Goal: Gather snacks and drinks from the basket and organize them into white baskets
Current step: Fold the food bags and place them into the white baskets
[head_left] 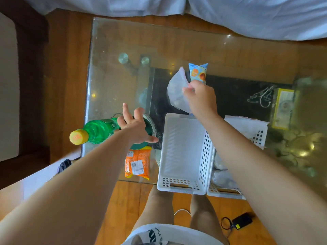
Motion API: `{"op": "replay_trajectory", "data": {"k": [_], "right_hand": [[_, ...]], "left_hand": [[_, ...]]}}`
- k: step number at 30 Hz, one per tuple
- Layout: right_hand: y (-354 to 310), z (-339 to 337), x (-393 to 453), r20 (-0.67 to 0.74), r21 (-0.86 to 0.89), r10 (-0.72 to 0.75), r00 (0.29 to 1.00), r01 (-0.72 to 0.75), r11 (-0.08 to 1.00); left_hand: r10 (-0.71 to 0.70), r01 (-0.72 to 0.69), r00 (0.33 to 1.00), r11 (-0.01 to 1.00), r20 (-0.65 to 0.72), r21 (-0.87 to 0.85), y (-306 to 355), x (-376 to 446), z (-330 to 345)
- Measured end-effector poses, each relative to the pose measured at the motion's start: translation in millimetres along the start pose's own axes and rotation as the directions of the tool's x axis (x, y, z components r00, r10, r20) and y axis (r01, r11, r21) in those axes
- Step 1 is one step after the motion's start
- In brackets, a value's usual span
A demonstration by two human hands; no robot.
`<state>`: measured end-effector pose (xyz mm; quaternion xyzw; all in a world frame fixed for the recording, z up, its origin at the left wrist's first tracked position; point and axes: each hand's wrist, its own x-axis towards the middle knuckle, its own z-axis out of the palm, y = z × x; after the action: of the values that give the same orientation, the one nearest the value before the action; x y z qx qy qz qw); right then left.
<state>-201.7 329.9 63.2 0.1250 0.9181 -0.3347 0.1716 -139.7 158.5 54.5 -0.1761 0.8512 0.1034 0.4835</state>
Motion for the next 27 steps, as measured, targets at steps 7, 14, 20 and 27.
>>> {"op": "replay_trajectory", "data": {"k": [7, 14, 20, 27], "right_hand": [[29, -90, -83, -0.115, 0.526, -0.001, 0.993, 0.062, 0.848], [108, -162, -172, -0.22, 0.672, 0.056, 0.974, 0.109, 0.733], [184, -193, -218, -0.276, 0.676, 0.194, 0.942, 0.047, 0.736], [242, -190, -229, -0.176, 0.661, 0.235, 0.956, -0.062, 0.748]], "left_hand": [[-0.127, 0.13, 0.989, 0.991, -0.072, 0.031, 13, -16, -4], [0.314, -0.258, 0.915, 0.938, -0.252, 0.231, 110, -76, 46], [0.778, -0.623, 0.6, 0.6, -0.187, 0.502, 213, -126, 128], [0.749, -0.541, 0.62, 0.192, 0.234, 0.818, 237, -124, 181]]}}
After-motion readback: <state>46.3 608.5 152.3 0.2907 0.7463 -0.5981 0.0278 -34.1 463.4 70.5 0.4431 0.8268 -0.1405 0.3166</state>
